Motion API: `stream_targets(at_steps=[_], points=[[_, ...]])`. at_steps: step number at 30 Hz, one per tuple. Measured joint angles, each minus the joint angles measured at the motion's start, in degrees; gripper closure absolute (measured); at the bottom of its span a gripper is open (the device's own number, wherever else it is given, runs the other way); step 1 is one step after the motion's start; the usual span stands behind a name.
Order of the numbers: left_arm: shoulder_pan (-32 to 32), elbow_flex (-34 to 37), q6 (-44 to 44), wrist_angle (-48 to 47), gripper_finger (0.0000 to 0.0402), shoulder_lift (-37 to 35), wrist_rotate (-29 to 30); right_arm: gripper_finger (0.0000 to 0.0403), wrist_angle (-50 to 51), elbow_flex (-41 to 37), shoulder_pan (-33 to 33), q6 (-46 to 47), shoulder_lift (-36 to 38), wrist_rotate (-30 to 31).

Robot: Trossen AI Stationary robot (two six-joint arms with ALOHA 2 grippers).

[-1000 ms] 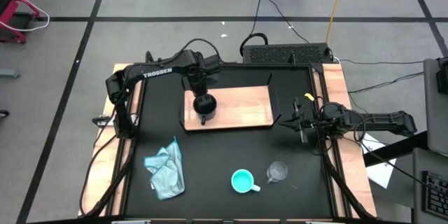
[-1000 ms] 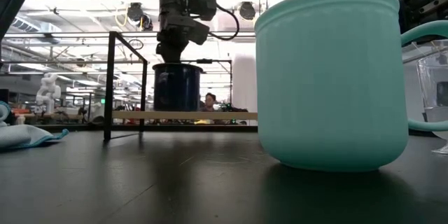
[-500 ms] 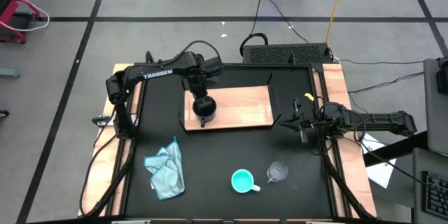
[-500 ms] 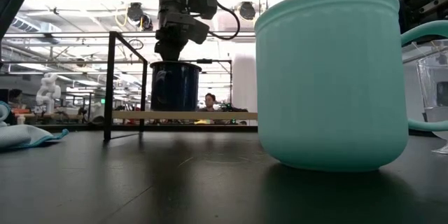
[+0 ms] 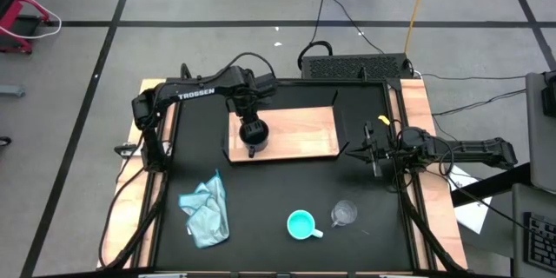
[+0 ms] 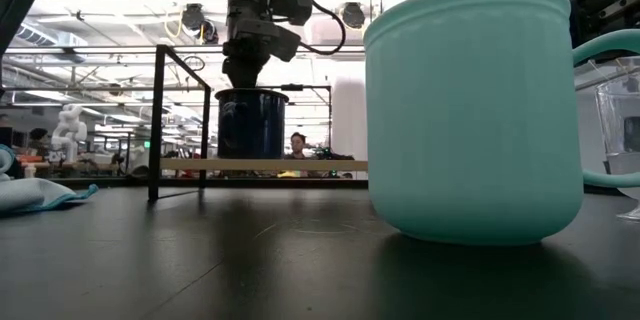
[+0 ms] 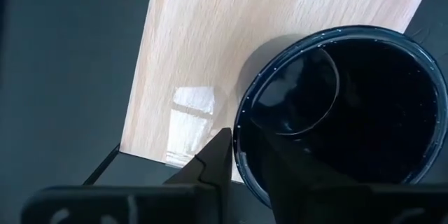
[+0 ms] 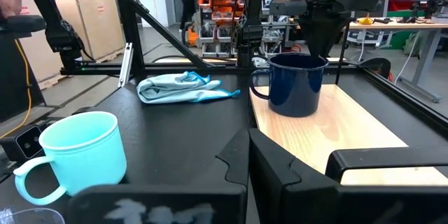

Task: Stack small to large cups/mugs on shelf
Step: Put the dark blue mug to the left on the shelf, then put the light blue mug to the right of the dark blue mug on the shelf

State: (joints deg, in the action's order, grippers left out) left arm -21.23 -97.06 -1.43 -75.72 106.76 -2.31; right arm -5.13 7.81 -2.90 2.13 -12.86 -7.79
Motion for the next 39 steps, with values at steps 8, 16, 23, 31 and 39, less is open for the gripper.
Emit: stream_targets(at_steps=[8,16,23,31,39], points=[[0.2,-0.1,2.9,-0.5,0.0323,-3.9,-0.2,0.0403,-0.2,0.0,0.0,0.0,0.0,0.0],[0.7,-0.1,3.8,1.0,0.0326,-14.1,-1.7,0.0403,-0.3,0.0,0.0,0.1,0.0,0.0],[4.8,-0.1,2.2,-0.3,0.0394,-25.3,1.2,0.0403,-0.4,0.0,0.0,0.2,0.0,0.0],[13.6,15.8,-4.6,17.2,0.0400,-41.4,7.7,0.0403,-0.2,0.0,0.0,0.2,0.0,0.0],[21.6,43.7,-7.5,49.8,0.0400,-52.6,8.3,0.0403,-0.3,0.0,0.0,0.1,0.0,0.0]])
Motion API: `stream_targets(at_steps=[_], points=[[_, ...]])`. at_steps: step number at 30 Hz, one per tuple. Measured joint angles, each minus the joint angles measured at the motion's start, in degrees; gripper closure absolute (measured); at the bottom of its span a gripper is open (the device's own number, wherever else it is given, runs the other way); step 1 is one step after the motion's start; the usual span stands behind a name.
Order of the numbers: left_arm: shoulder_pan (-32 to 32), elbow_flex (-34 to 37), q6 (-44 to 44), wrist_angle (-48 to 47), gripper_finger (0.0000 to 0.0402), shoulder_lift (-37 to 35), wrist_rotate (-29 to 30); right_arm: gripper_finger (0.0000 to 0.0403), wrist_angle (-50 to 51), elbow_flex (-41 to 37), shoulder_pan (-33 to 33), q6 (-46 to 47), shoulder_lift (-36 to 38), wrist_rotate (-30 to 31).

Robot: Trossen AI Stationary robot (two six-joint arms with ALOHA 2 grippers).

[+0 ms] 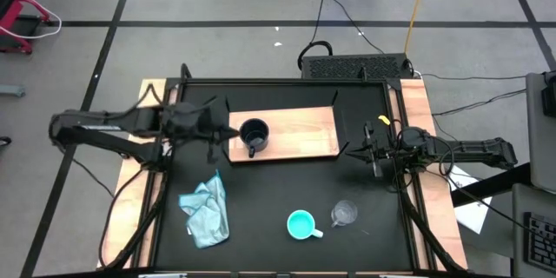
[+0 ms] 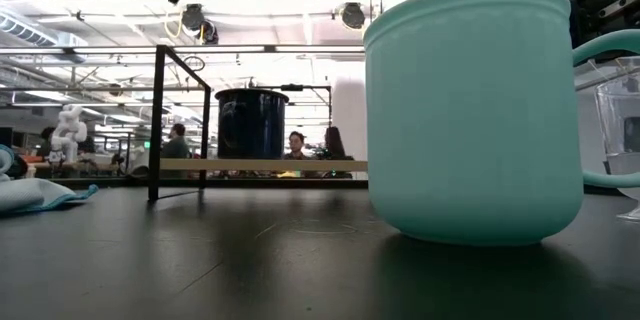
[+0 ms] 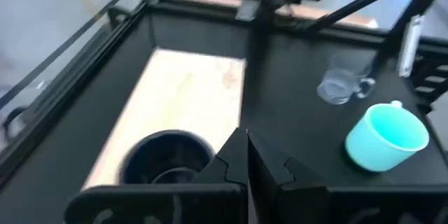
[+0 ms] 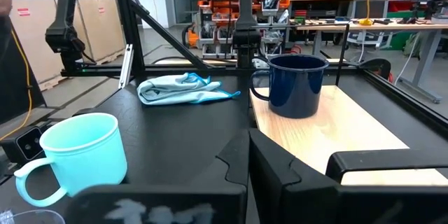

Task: Stack small to large cups/mugs on shelf
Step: Put the light blue mug to the right of the dark blue mug on the shelf

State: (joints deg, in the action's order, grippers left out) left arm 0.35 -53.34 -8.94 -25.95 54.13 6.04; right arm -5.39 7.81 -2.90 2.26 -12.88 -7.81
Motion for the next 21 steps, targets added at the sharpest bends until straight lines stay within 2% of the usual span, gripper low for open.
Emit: stream_targets(at_steps=[9,16,21], points=[[7.6,19.9,3.2,26.8,0.0401,-8.4,3.4,0.0403,0.3,0.0,0.0,0.0,0.0,-0.1],[11.6,35.2,6.3,47.9,0.0401,-9.6,6.9,0.0403,0.4,0.0,0.0,-2.4,0.0,-5.5],[13.5,42.3,6.5,56.5,0.0401,-10.8,9.3,0.0403,-0.7,0.0,0.0,-2.4,0.0,-6.0]])
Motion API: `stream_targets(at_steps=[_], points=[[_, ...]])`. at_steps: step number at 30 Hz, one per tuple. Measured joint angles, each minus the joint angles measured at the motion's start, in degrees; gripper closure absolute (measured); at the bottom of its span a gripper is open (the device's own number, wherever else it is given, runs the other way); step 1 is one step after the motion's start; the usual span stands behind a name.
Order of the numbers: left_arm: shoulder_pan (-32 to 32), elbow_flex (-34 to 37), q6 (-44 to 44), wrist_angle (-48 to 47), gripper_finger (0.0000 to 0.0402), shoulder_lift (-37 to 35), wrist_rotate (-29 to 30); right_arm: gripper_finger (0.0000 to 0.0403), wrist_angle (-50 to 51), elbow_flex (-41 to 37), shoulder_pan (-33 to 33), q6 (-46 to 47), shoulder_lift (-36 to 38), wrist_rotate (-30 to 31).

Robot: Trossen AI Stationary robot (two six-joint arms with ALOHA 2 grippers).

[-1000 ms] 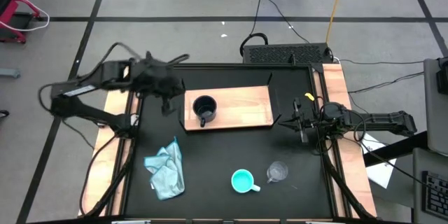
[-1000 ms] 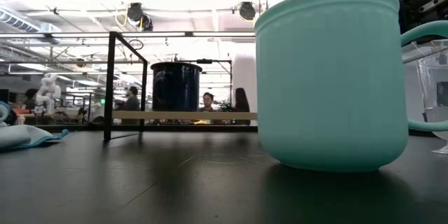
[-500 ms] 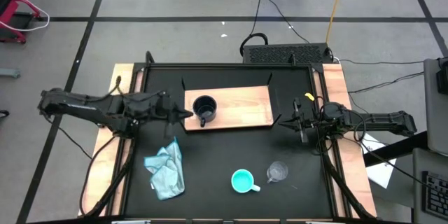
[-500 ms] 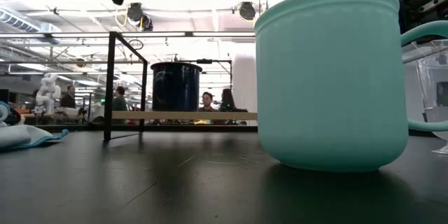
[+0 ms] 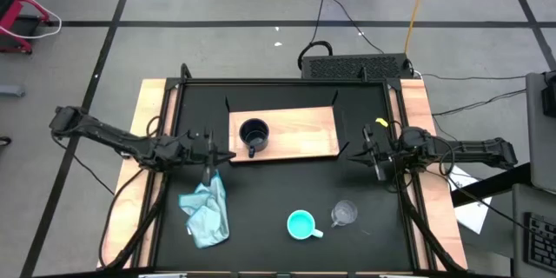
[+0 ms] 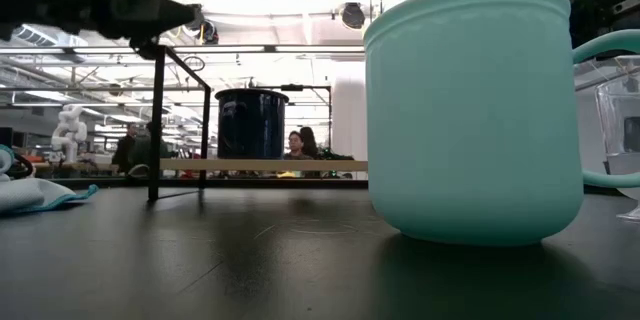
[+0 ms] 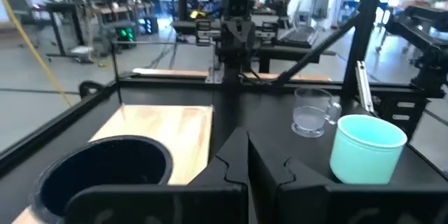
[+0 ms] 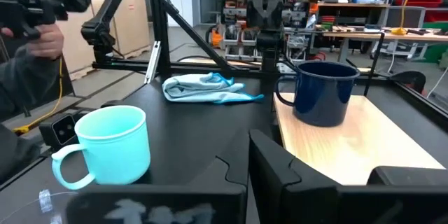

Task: Stack small to large cups/mugs on shelf
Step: Put the light blue mug to the right of the dark blue mug on the shelf

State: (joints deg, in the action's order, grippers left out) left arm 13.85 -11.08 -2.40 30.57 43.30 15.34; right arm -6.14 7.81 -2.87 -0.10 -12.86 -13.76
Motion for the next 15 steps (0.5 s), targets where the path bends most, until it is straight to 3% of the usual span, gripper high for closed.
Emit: stream_targets(at_steps=[5,10,15], points=[[2.9,4.3,3.2,4.6,0.0401,-3.4,2.7,0.0403,-0.1,0.0,0.0,-0.2,0.0,0.0],[3.7,5.3,3.4,2.7,0.0401,-6.4,4.3,0.0403,-3.7,0.0,0.0,-2.0,0.0,-0.3],[3.7,6.7,3.6,0.8,0.0401,-8.2,6.2,0.0403,-10.5,0.0,1.7,-2.2,-3.1,-7.4]])
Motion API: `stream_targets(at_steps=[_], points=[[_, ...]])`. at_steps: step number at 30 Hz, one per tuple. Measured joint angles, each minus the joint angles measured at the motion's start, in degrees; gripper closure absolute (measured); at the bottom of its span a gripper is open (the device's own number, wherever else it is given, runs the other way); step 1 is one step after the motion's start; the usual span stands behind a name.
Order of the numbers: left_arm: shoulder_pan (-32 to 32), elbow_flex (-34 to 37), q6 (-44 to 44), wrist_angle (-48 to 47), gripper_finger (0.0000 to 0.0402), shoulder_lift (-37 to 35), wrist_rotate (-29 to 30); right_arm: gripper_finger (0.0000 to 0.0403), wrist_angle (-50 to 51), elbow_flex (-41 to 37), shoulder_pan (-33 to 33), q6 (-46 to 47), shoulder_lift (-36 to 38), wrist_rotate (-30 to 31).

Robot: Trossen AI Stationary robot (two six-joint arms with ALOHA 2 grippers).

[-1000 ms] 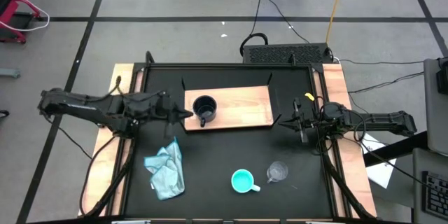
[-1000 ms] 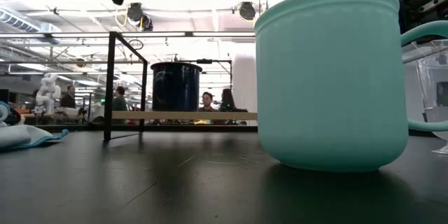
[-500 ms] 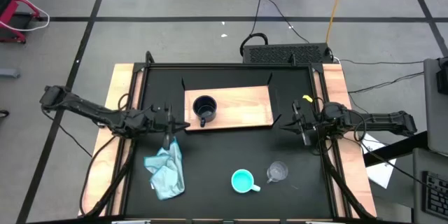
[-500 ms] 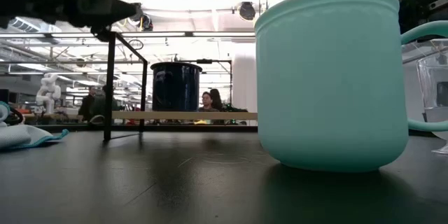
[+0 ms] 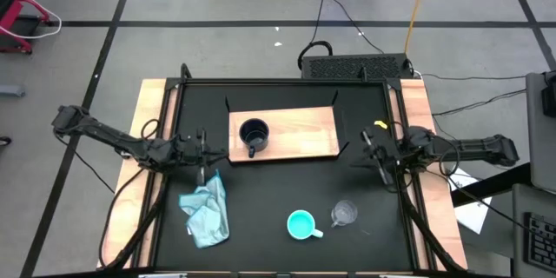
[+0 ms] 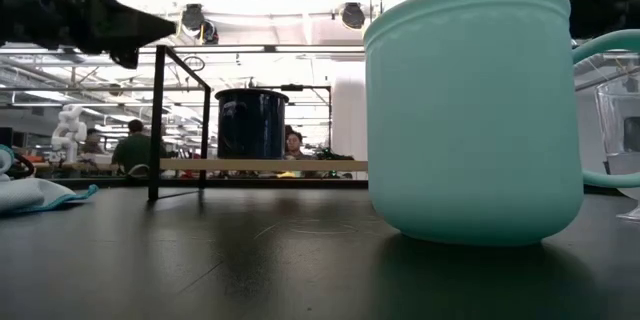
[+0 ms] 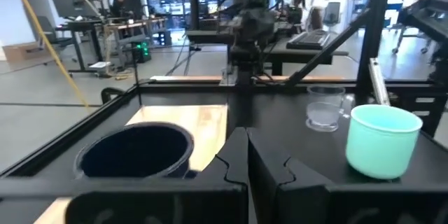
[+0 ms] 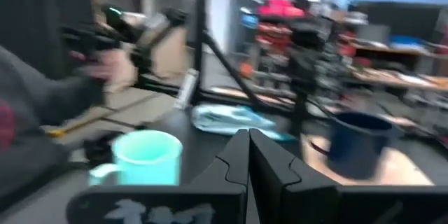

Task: Stack small to large cups/mugs on shelf
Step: Put the light blue mug to the right of the dark blue mug on the shelf

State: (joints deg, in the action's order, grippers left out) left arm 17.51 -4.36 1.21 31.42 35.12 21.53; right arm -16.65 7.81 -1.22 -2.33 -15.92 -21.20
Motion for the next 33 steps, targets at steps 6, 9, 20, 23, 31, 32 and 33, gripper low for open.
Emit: stream_targets(at_steps=[6,9,20,23,31,32,33], points=[[-0.1,2.0,-1.6,-0.3,0.0401,-1.6,1.1,0.0403,-2.1,1.6,3.6,-0.7,-8.7,3.9],[-0.2,2.0,-1.8,-0.2,0.0400,-1.7,1.1,0.0403,-2.0,4.4,5.1,-1.9,-13.4,4.6],[-0.2,2.0,-1.9,-2.3,0.0397,-1.7,1.0,0.0398,11.6,22.6,15.0,-5.4,-30.8,4.6],[-0.2,2.0,-2.8,-3.3,0.0397,-1.7,1.0,0.0384,12.9,27.2,18.3,-6.6,-35.1,6.6],[-0.2,2.0,-3.3,-3.6,0.0396,-1.7,1.0,0.0299,20.1,37.2,24.7,-9.2,-43.0,16.6],[-0.2,2.0,-3.3,-3.6,0.0396,-1.7,1.0,0.0285,21.1,38.3,25.2,-9.3,-43.9,17.7],[-0.2,2.0,-3.3,-3.6,0.0396,-1.7,1.0,0.0272,22.0,39.6,25.6,-9.2,-44.9,18.7]])
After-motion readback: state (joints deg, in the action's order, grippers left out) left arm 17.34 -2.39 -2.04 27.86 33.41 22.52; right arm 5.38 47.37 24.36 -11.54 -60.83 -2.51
